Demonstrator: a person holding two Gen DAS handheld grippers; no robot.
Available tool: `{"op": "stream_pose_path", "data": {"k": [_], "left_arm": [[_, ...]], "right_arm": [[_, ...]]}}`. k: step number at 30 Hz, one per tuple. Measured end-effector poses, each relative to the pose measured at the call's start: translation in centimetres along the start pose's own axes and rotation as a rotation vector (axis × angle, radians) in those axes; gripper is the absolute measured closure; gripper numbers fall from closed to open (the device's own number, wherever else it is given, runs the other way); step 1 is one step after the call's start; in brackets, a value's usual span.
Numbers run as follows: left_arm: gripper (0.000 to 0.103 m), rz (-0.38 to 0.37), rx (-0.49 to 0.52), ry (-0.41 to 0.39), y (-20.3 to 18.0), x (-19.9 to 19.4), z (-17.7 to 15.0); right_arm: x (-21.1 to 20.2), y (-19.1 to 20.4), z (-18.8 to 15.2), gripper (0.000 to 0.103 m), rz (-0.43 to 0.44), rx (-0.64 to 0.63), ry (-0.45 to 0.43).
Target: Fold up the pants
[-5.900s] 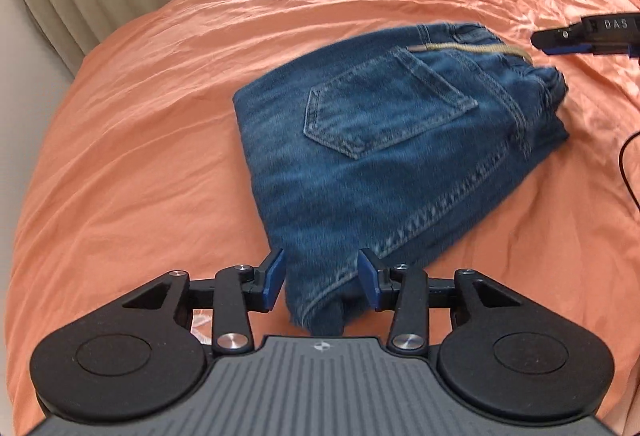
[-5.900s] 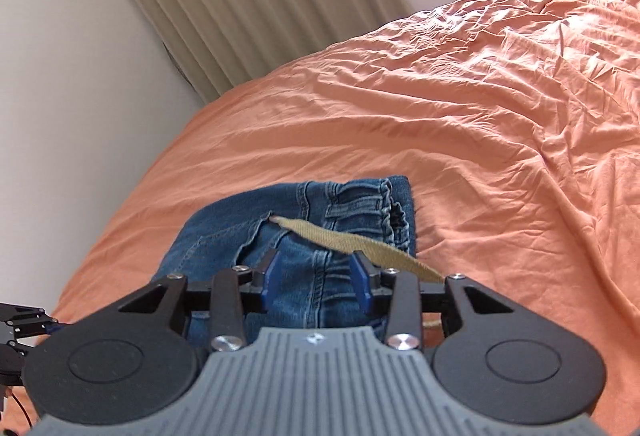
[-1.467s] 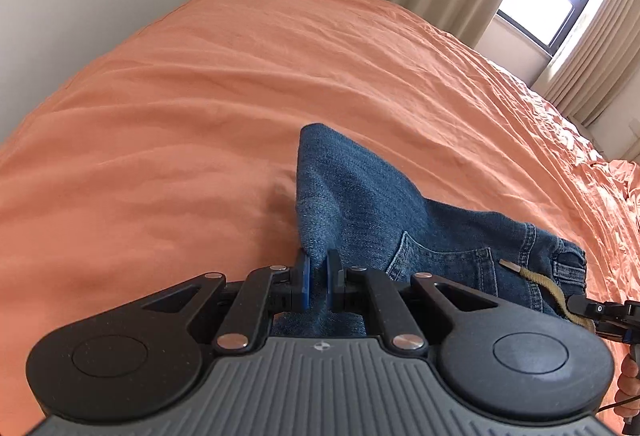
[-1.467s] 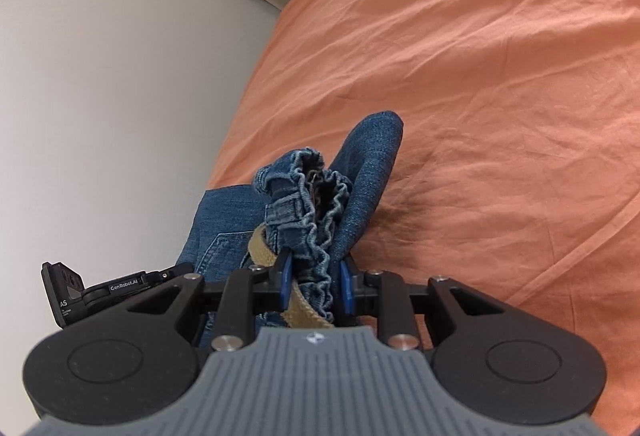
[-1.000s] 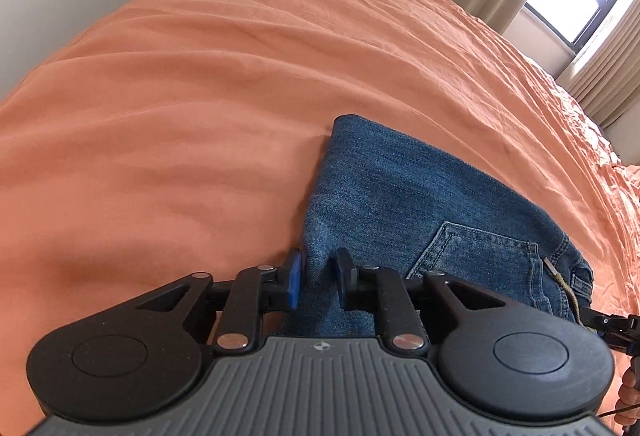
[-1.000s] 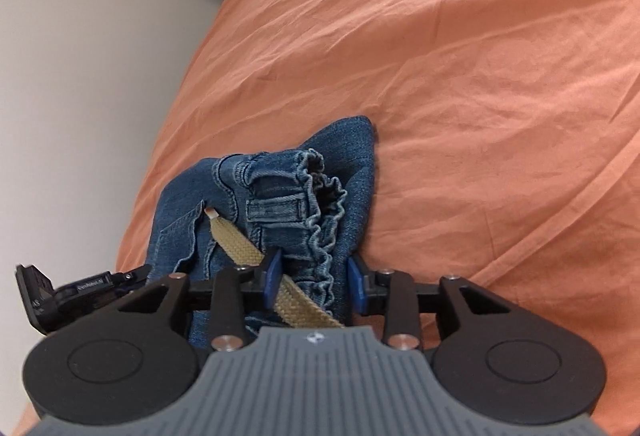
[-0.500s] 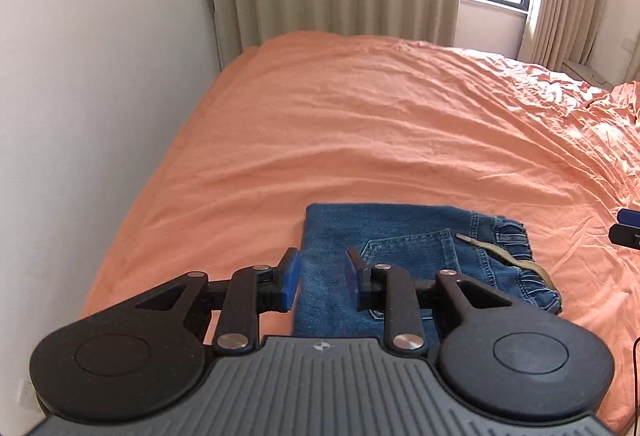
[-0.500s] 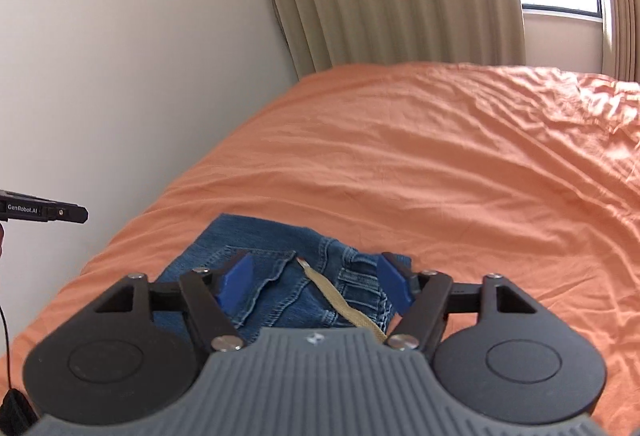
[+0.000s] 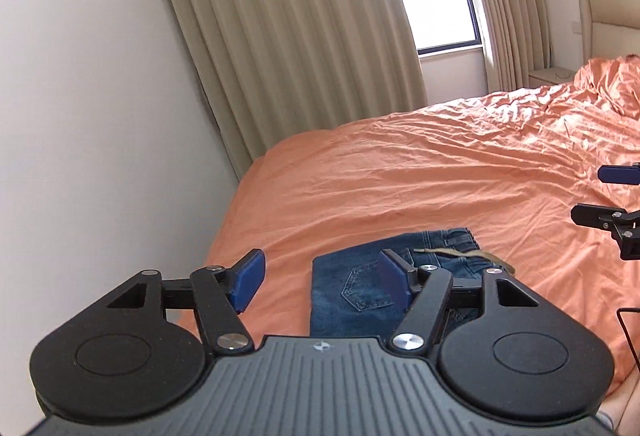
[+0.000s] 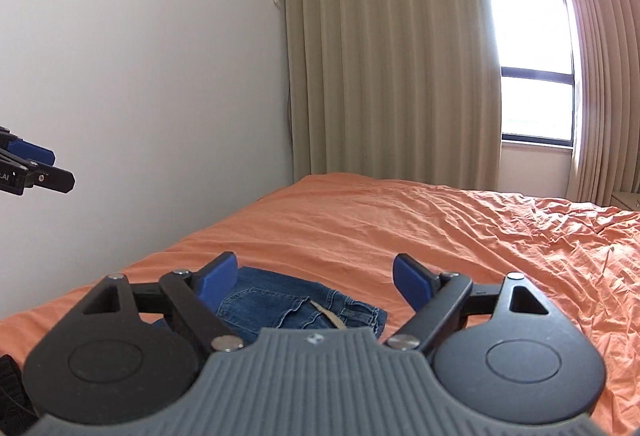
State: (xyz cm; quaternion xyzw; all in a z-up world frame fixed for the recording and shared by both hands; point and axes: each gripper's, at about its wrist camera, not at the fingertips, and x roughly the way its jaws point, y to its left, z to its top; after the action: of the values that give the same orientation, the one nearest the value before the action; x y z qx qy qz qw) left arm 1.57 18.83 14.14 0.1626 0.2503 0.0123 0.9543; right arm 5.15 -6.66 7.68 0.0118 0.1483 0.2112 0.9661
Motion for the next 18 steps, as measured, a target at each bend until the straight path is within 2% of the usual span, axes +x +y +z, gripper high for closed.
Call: {"op": "stream_pose_path", "data": {"k": [1,5,9,13,18], "left_arm": [[0.025,0.013,0.017,0.009,-0.4,-0.4,0.0],[0.008,0.031,0.023,0.022,-2.2,-1.4,-0.7],[0.008,0.027,-0.078,0.031,-4.3,-0.3,-3.3],[0.008,0.022,-0.221,0.06,-6.0,1.8,-6.5],[0.008,0.055,-0.274,0.132,-8.4,5.0,-9.2]], "right_arm": [[-0.3,0.2,-0.4,0.022,0.006,0.013,0.006],[-1.1,1.2,-2.0,0.022,0.005,0.032,0.039],[-1.0,1.8,-3.6,0.022,0.006,0.056,0.087],[-0.4,2.8,-5.3,0.022,-0.007,0.035,0.112],[1.7,3.3,-7.5,0.022,-0.014,-0.016,0.143]]}}
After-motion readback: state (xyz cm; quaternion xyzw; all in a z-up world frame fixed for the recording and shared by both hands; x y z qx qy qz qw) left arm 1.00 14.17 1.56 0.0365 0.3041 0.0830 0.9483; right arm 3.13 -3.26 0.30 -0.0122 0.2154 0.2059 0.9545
